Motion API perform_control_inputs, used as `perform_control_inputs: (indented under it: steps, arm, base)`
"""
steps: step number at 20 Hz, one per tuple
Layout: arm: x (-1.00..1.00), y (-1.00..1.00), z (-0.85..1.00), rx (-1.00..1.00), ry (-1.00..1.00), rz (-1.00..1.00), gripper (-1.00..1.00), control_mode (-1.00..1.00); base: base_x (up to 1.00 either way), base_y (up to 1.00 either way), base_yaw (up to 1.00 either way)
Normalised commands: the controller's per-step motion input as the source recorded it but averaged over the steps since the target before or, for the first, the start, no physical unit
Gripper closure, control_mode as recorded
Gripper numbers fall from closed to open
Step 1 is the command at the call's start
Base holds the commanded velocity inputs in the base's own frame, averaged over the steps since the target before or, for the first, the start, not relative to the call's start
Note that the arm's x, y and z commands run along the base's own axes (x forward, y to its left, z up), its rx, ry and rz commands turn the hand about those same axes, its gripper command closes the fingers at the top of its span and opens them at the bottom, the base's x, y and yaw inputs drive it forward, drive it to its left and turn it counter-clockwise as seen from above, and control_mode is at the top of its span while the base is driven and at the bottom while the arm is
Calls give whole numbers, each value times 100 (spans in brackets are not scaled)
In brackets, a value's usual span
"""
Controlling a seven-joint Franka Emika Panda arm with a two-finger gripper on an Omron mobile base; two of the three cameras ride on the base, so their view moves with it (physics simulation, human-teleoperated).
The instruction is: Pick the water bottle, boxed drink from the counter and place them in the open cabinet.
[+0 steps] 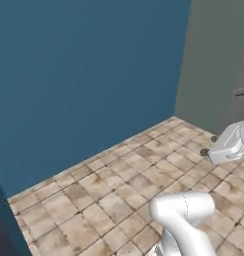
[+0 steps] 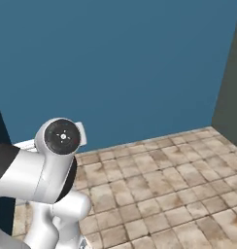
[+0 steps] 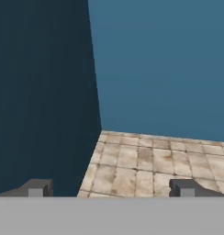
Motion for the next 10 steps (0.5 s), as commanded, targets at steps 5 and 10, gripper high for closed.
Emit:
perform_control_inputs:
  steps: [5,10]
  arm:
    - [0,0,0,0,0,0,-100,100]
    - [0,0,0,0,0,0,-100,100]
  base:
    - [47,11,-61]
    - [46,10,-59]
